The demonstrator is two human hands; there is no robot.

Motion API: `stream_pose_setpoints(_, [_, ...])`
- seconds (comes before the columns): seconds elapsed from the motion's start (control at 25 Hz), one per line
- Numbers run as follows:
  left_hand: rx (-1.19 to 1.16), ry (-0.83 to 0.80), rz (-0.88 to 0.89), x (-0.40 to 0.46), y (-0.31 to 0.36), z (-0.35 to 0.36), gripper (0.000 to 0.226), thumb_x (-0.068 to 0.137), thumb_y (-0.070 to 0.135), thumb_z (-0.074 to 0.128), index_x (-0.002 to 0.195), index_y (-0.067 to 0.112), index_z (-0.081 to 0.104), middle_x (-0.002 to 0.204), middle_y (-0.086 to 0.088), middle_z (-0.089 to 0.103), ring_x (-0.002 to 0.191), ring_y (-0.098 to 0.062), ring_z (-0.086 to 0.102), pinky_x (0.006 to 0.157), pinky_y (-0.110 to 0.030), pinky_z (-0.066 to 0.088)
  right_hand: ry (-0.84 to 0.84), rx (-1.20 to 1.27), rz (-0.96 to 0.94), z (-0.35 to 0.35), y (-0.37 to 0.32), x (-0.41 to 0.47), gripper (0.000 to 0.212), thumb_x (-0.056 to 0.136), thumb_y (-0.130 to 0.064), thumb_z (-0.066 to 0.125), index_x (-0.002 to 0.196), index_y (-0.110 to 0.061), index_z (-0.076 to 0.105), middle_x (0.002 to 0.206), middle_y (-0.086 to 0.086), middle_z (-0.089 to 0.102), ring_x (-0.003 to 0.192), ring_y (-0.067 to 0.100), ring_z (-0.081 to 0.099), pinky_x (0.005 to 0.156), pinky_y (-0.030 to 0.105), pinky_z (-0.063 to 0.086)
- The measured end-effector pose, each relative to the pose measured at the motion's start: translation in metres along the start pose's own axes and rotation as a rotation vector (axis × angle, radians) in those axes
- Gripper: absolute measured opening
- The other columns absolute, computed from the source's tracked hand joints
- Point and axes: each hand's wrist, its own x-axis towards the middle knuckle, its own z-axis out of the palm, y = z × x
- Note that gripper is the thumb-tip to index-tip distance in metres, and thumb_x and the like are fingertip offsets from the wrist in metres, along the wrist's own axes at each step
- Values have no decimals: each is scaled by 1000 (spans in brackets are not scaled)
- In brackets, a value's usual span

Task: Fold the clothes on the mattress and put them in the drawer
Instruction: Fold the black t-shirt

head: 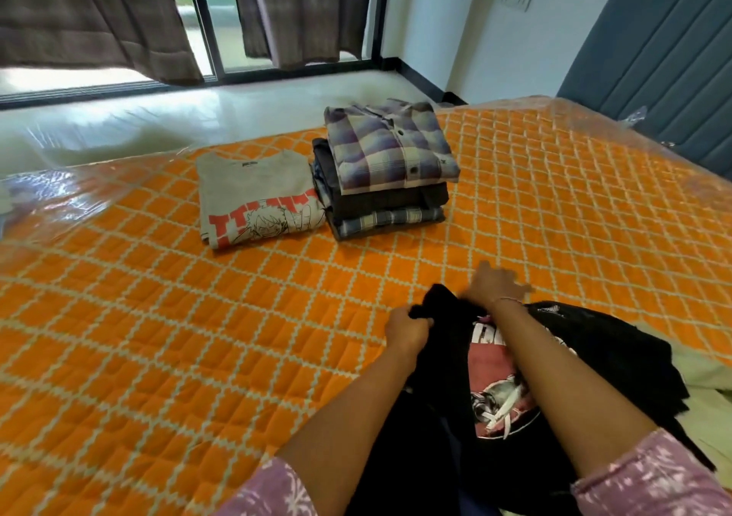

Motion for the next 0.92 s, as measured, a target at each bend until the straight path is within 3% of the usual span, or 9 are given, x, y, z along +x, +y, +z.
stream_pose_setpoints(0.12, [-182, 51, 64, -1, 25, -31, 23, 98, 15, 47, 120, 10, 52, 107, -6, 58, 102, -25, 56, 93, -41, 46, -64, 28, 72, 1, 23, -9, 18, 95, -19, 49, 96, -5, 60, 106, 17, 59, 119, 38, 50, 98, 44, 33])
stream_pose_setpoints(0.32, [-253, -121, 205, -26, 65, -74, 41, 91, 6, 60, 127, 12, 42, 120, -9, 56, 99, -21, 58, 84, -33, 51, 517, 470, -357, -52, -56, -65, 20, 98, -16, 40, 107, -6, 54, 101, 20, 64, 87, 38, 58, 64, 36, 40])
stream_pose_setpoints(0.4, [-229, -129, 287, -40, 75, -86, 52, 89, 3, 60, 134, 11, 34, 122, -11, 54, 102, -20, 59, 91, -34, 51, 511, 532, -633, -73, -106, -104, 21, 96, -19, 45, 108, -10, 59, 102, 16, 67, 91, 35, 61, 70, 39, 48])
stream_pose_setpoints(0.48, [-421, -130, 361, -61, 93, -103, 21, 97, 1, 42, 115, 12, 48, 102, -12, 58, 88, -14, 62, 94, -30, 51, 473, 471, -899, -86, -143, -142, 21, 91, -22, 54, 108, -12, 61, 104, 13, 68, 95, 31, 62, 80, 39, 51])
stream_pose_setpoints(0.6, [-494, -36, 462, -82, 115, -156, 26, 100, 3, 33, 106, 6, 57, 87, -7, 61, 67, -7, 65, 61, -19, 54, 396, 609, -1126, -103, -150, -171, 51, 81, -32, 72, 125, -15, 52, 123, 7, 58, 109, 18, 55, 92, 29, 44])
stream_pose_setpoints(0.68, [-529, -36, 505, -98, 132, -198, 34, 99, 4, 33, 124, -6, 53, 96, -16, 60, 70, -18, 65, 63, -21, 52, 105, 641, -1081, -105, -127, -164, 68, 77, -36, 77, 134, -23, 43, 134, 0, 51, 120, 13, 49, 100, 26, 42])
stream_pose_setpoints(0.76, [-612, -118, 595, -123, 146, -238, 39, 102, 16, 30, 119, 0, 61, 98, -15, 62, 77, -26, 68, 70, -23, 52, -130, 424, -959, -91, -113, -161, 46, 79, -34, 76, 120, -24, 56, 120, -2, 62, 112, 18, 57, 90, 21, 46])
stream_pose_setpoints(0.84, [-614, -89, 675, -143, 152, -272, 37, 102, 19, 31, 98, 8, 66, 79, -7, 70, 69, -18, 68, 66, -23, 53, -83, 301, -854, -70, -129, -161, 19, 84, -29, 70, 91, -12, 64, 93, 8, 68, 94, 31, 62, 67, 25, 43])
stream_pose_setpoints(0.92, [-480, 127, 723, -159, 146, -309, 22, 100, 11, 38, 102, 10, 60, 81, -5, 67, 72, -16, 64, 71, -30, 52, 122, 322, -799, -61, -167, -176, 25, 91, -27, 61, 76, -7, 56, 79, 17, 63, 82, 38, 59, 57, 33, 33])
